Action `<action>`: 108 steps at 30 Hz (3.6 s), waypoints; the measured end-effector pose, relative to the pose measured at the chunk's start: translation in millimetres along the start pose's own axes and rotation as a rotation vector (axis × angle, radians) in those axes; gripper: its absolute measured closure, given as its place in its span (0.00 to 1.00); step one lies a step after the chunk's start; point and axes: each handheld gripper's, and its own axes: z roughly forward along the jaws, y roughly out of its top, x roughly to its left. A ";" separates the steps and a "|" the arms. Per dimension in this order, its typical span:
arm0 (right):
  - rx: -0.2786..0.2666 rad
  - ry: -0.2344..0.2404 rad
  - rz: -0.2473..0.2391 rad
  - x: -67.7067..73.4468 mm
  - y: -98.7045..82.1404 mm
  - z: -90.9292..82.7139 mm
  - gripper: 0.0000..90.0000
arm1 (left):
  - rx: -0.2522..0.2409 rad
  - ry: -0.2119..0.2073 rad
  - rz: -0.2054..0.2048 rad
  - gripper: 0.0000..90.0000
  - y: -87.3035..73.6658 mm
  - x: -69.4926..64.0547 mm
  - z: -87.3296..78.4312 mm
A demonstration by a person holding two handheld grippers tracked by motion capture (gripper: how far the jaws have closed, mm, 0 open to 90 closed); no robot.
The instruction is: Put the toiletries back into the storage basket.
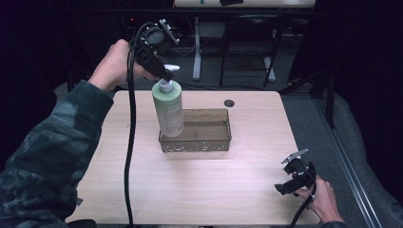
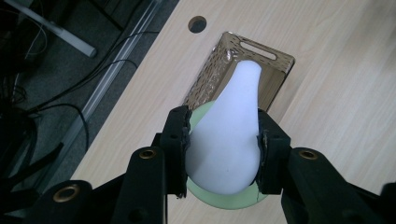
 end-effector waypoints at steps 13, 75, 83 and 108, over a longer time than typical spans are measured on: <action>-0.003 0.001 0.002 0.0 -0.1 -0.1 0.00 | 0.013 0.017 -0.010 0.70 5.5 5.4 9.9; -0.002 0.000 -0.013 3.1 1.8 -0.3 0.00 | 0.000 -0.010 -0.071 0.70 -12.8 18.4 71.3; -0.005 -0.002 -0.013 3.5 1.9 -0.7 0.00 | 0.000 -0.020 -0.081 0.70 -21.8 20.0 81.4; -0.002 0.001 -0.013 3.4 1.8 0.0 0.00 | 0.005 -0.029 -0.090 0.70 -40.6 22.6 96.8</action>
